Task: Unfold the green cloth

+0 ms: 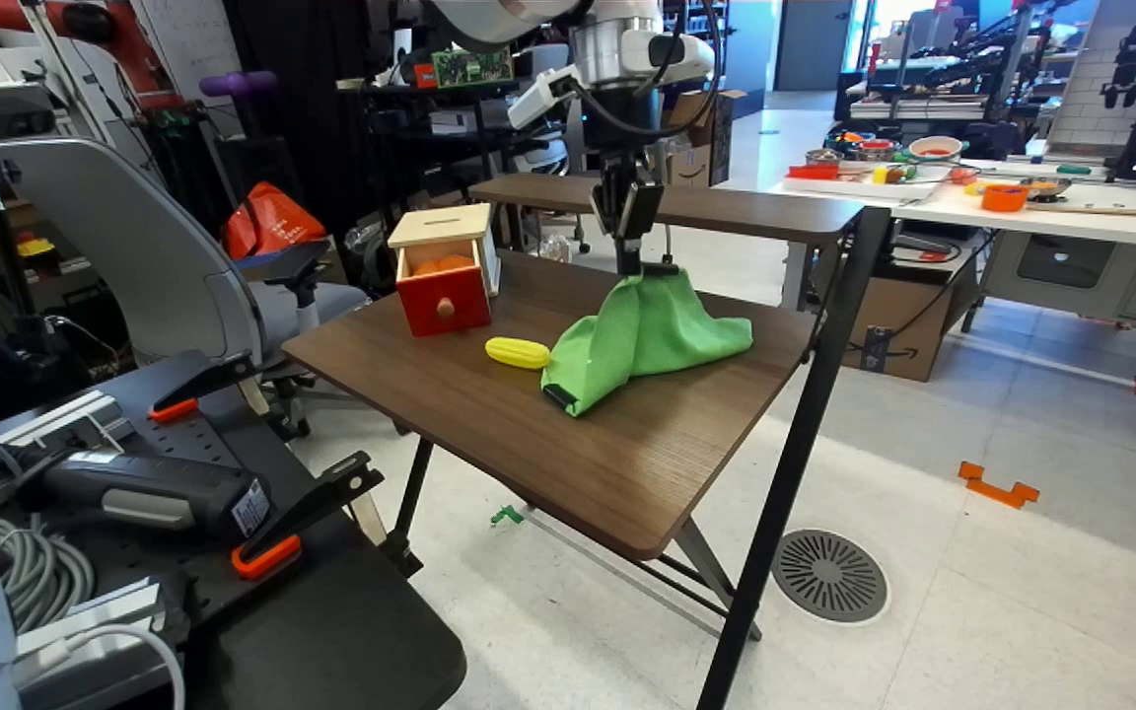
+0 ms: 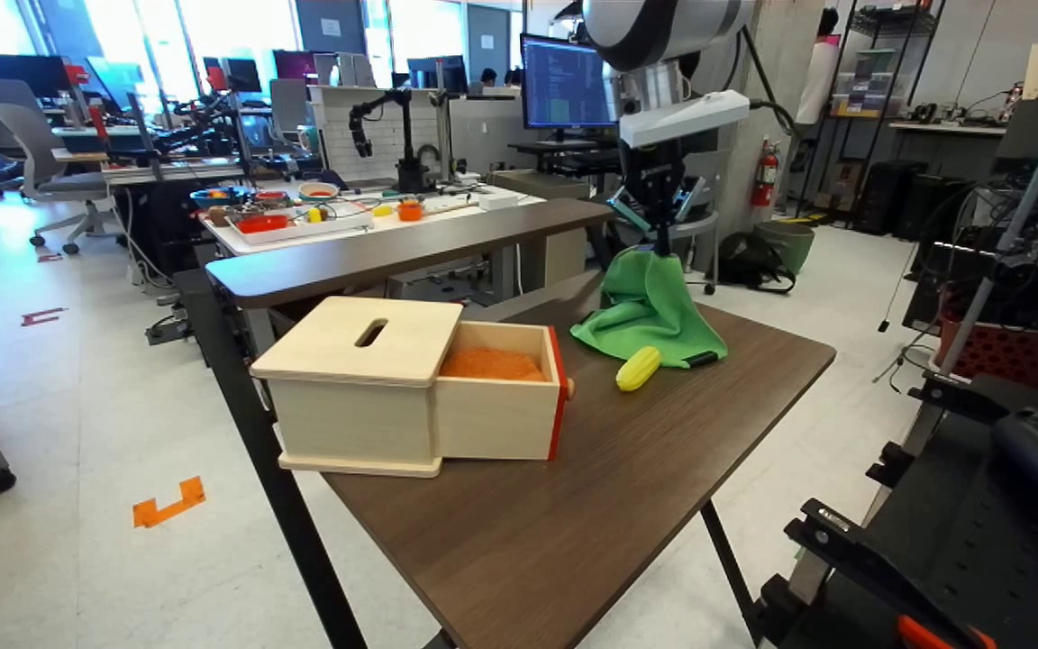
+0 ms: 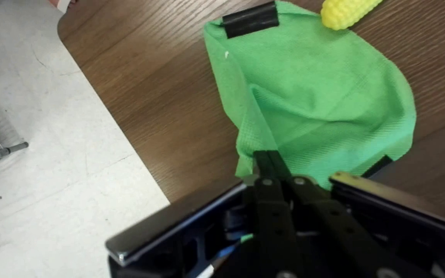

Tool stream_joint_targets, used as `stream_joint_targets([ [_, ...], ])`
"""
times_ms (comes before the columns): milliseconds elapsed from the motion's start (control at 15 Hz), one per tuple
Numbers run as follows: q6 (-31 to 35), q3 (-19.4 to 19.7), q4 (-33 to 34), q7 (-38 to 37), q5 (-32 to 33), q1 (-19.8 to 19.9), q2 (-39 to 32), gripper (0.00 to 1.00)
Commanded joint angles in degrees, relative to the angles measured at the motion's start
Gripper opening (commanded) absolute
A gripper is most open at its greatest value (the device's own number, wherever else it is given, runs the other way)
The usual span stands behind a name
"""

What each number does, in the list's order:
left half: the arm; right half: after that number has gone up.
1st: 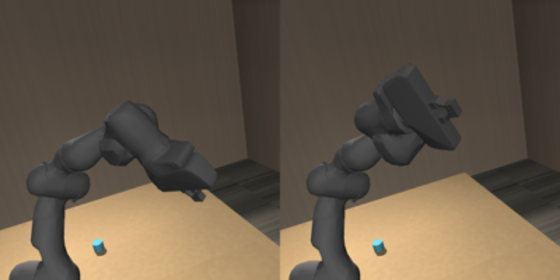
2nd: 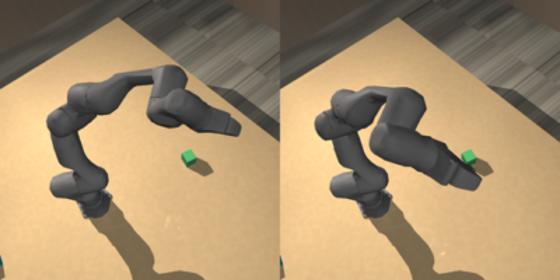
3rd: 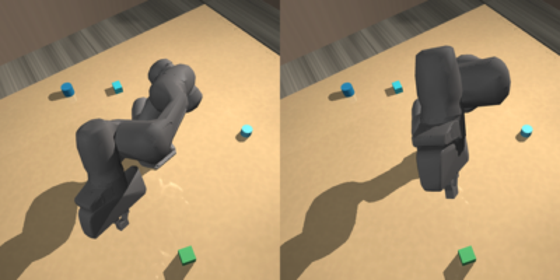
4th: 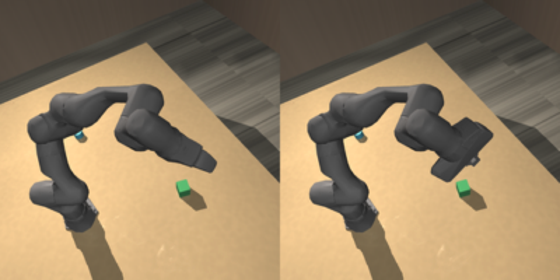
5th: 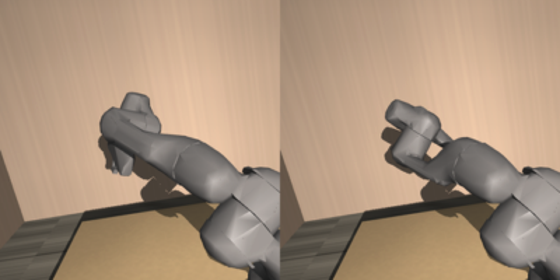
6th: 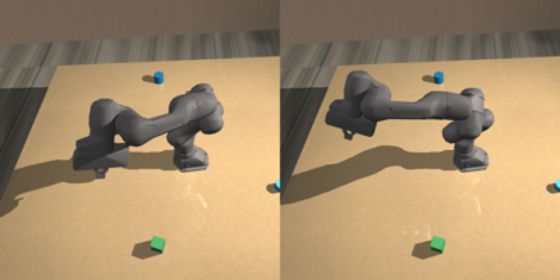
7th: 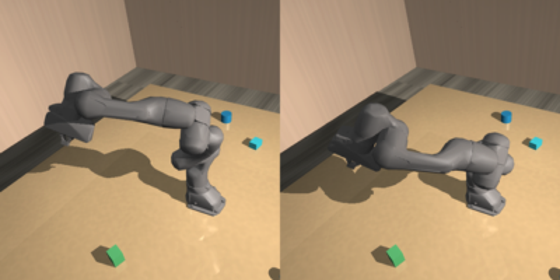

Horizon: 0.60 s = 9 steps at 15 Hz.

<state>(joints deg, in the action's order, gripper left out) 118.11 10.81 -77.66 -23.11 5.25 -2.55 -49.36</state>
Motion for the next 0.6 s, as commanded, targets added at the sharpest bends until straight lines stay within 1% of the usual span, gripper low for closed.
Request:
stream_joint_targets([
  [0,2.59,0.57,-7.44,-0.32,0.05,1.99,3.67,0.0],
  [333,4.76,0.87,-14.89,0.03,-2.11,6.6,2.68,0.0],
  [533,5.03,1.67,-17.45,-0.24,-3.22,9.11,1.49,0.0],
])
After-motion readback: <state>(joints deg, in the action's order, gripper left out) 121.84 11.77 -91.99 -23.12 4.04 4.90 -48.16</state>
